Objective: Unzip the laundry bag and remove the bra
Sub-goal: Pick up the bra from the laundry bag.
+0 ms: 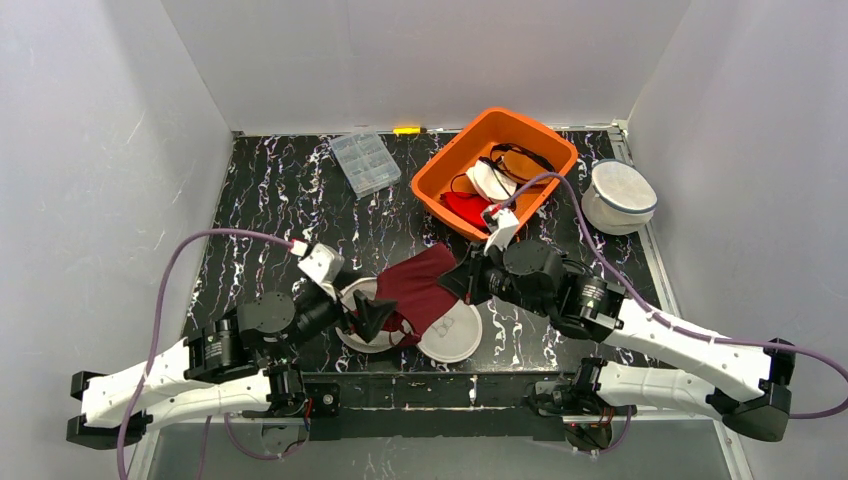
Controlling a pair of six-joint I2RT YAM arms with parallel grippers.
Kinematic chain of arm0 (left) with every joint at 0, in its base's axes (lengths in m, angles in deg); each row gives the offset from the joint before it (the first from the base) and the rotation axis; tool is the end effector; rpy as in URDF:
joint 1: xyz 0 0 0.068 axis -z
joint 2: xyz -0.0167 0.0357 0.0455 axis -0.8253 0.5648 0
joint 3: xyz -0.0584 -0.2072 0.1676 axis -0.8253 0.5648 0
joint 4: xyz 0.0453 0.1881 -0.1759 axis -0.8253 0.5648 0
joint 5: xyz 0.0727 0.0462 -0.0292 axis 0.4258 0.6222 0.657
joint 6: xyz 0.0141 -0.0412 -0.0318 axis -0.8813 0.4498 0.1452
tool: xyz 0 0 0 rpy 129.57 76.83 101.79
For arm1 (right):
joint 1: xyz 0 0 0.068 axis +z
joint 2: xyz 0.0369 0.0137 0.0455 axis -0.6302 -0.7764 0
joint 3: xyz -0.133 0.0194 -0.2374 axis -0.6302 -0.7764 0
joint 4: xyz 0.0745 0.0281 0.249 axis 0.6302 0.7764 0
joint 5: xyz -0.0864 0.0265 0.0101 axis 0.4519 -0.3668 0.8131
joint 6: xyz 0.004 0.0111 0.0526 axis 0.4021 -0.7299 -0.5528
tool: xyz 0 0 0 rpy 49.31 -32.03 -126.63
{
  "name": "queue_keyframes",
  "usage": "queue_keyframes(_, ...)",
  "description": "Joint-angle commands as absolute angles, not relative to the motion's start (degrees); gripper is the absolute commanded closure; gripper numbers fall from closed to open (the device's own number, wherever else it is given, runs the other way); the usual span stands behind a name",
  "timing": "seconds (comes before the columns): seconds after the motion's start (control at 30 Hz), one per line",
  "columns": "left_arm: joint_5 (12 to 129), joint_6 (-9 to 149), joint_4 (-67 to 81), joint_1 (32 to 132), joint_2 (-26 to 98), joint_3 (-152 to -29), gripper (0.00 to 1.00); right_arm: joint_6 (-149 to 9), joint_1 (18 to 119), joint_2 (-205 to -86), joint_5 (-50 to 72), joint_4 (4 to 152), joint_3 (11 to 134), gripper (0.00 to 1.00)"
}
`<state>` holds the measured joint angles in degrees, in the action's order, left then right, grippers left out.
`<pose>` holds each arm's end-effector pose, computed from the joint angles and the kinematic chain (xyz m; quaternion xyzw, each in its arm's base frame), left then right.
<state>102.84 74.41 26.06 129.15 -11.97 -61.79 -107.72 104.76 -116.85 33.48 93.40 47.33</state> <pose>0.0456 -0.1030 0.3573 0.2105 0.6823 -0.3755 0.5909 0.0951 0.1879 0.3389 -0.0711 0.8051 0.4137 0.4191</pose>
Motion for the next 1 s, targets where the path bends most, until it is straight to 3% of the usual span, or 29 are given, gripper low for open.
queue_keyframes(0.0, 118.78, 83.48, 39.78, 129.36, -10.02, -66.71, 0.01, -90.72, 104.9, -118.19, 26.91, 96.16, 55.85, 0.99)
queue_keyframes(0.43, 129.41, 90.96, 40.72, 129.39, -25.81, -63.99, 0.02, -72.71, 104.82, -123.37, 31.37, 108.92, 82.38, 0.99)
queue_keyframes(0.73, 129.58, 92.03, 40.8, 129.37, -21.17, -63.88, 0.02, -70.63, 104.39, -131.8, 59.89, 107.82, 93.74, 0.99)
queue_keyframes(0.87, 130.96, 94.23, 43.63, 129.37, -15.11, -66.14, 0.02, -71.75, 95.95, -137.96, 57.71, 105.88, 94.63, 0.99)
queue_keyframes(0.97, 131.64, 96.48, 45.71, 129.4, -13.05, -67.08, 0.02, -77.04, 82.28, -140.14, 49.48, 102.09, 92.59, 0.99)
